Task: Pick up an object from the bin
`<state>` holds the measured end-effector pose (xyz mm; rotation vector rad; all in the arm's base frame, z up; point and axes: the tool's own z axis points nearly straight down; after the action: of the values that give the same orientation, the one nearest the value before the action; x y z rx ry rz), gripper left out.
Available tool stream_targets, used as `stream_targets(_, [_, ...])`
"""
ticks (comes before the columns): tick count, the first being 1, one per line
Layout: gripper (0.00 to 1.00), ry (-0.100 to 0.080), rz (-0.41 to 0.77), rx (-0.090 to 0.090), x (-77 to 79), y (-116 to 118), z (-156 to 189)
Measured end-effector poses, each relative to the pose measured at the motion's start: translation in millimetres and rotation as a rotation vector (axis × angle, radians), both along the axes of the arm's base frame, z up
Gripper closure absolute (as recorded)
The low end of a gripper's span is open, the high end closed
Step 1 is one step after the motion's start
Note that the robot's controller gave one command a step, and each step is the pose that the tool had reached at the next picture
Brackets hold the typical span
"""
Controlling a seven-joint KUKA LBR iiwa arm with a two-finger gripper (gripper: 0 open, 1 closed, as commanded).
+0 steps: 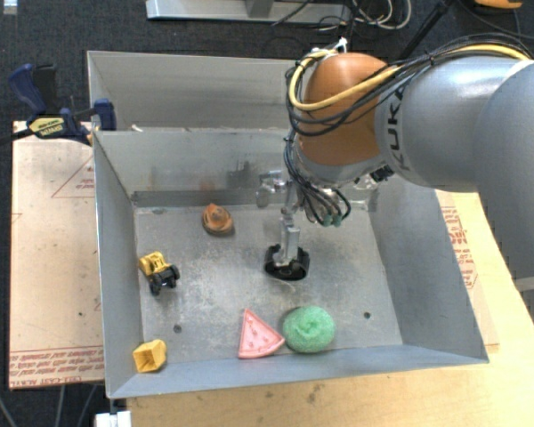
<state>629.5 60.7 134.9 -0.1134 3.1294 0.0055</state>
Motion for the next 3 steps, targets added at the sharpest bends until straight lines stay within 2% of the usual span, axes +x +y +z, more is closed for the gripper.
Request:
stream_targets(1, [1.0, 0.006, 0.209, -0.003, -13.1, -22.5, -32.6])
stream_targets(2, [0.0, 0.006, 0.207, -0.003, -13.2, -22.9, -32.7])
stream_targets(3, [0.0, 0.007, 0.207, -0.003, -13.2, -23.0, -32.7])
